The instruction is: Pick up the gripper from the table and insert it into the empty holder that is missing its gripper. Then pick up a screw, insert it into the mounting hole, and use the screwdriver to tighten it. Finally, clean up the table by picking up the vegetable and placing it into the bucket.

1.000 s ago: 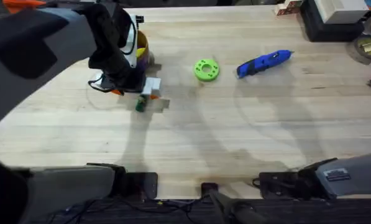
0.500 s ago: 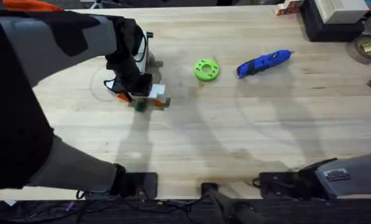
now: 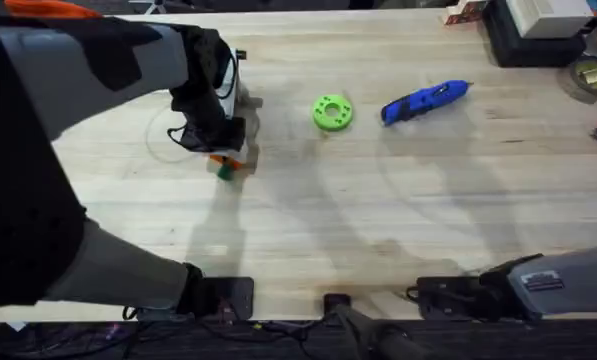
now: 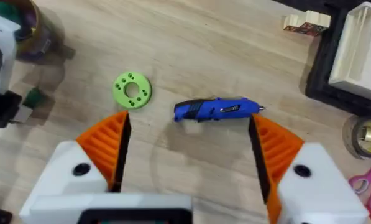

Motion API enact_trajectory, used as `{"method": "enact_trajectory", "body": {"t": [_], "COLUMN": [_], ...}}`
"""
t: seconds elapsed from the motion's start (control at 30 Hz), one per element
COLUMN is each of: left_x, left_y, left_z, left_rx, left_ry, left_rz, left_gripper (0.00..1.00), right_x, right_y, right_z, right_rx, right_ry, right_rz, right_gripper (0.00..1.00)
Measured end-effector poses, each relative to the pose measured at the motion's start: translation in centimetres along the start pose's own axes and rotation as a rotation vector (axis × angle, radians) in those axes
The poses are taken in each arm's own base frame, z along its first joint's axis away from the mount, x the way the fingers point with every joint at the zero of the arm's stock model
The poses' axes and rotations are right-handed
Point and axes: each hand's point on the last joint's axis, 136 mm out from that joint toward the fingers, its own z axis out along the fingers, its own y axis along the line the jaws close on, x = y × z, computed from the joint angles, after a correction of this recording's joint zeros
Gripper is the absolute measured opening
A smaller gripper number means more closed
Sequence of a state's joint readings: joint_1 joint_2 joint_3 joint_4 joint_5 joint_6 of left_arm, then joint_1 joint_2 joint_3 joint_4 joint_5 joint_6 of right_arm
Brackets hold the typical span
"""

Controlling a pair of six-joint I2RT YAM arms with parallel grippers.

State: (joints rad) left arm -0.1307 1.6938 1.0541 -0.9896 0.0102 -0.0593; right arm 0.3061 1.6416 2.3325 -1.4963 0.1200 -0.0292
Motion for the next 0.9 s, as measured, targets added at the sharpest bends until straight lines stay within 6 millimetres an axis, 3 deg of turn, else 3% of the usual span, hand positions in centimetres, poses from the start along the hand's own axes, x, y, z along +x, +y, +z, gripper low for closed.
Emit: {"method": "enact_trajectory", "body": {"t": [0.07,0.37,0.47,0.6,0.77,0.9], "left_x": [-0.1,-0.1,0.3,-0.8,-2.9,-3.5], "left_y": [0.0,0.0,0.0,-0.1,-0.3,-0.3], "left_z": [0.0,-0.1,-1.1,-6.2,-15.5,-20.1], "left_rx": [0.000,0.000,0.000,0.008,0.020,0.017], "left_ry": [-0.005,-0.008,-0.012,-0.135,-0.390,-0.483], "left_rz": [-0.001,-0.001,-0.002,-0.001,0.002,0.019], "left_gripper": [0.018,0.024,0.024,0.024,0.024,0.024], "right_x": [0.0,0.0,0.0,0.0,0.0,0.0], "right_y": [0.0,0.0,0.0,0.0,0.0,0.0], "right_z": [0.0,0.0,0.0,0.0,0.0,0.0], "right_rx": [0.000,0.000,0.000,0.000,0.000,0.000], "right_ry": [0.000,0.000,0.000,0.000,0.000,0.000], "right_rz": [0.000,0.000,0.000,0.000,0.000,0.000], "right_gripper": [0.991,0.994,0.993,0.994,0.994,0.994]}}
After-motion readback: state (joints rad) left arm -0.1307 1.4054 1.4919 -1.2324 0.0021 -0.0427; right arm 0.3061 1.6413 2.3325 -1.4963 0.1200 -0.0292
